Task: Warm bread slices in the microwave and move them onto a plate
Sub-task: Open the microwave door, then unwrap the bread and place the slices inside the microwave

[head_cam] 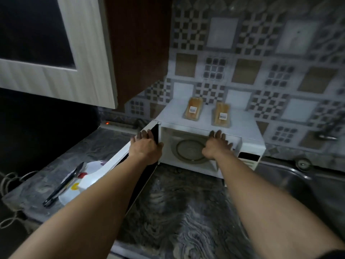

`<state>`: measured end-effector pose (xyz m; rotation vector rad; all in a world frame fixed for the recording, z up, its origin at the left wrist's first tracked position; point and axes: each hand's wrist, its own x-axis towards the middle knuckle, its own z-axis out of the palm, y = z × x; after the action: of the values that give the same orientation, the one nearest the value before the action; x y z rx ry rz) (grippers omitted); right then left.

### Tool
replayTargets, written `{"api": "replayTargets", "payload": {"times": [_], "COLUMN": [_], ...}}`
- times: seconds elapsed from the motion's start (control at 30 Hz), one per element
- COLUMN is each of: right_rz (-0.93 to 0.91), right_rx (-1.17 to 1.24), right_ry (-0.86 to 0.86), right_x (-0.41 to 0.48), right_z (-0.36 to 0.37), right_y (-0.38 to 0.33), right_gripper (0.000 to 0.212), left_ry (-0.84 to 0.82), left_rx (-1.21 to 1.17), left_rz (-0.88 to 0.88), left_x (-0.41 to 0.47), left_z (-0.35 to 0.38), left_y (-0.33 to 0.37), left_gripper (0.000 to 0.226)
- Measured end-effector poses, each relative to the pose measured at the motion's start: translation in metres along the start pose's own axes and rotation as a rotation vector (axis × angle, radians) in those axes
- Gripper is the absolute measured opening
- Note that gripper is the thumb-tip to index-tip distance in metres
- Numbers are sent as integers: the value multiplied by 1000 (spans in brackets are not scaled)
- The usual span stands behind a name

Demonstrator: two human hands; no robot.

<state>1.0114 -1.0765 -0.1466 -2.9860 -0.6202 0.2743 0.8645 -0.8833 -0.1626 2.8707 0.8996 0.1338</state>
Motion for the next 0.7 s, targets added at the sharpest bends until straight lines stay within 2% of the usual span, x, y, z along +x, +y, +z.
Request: {"api": "replayTargets", "payload": {"times": [0.23, 0.33, 0.47, 0.57, 0.7], "right_rz": [13, -26, -68, -35, 45], "right_rx": [96, 136, 175, 176, 231], "right_ry": [15, 166, 413, 463, 454], "right_x": [-6, -7, 3, 22, 51], "right_z": [-6, -16, -35, -49, -63], "right_y": [6, 6, 9, 18, 25], "right_gripper": [83, 75, 51, 53, 69], "left_ry": [-33, -65, 11, 52, 155], "left_rx": [4, -18, -77, -205, -322], "left_rz": [127, 133, 203, 265, 282], "left_x": [36, 50, 72, 88, 121], "left_z": [2, 1, -8, -13, -16], "left_y": [11, 24, 54, 80, 106], "left_gripper": [75, 72, 66, 65, 71]}}
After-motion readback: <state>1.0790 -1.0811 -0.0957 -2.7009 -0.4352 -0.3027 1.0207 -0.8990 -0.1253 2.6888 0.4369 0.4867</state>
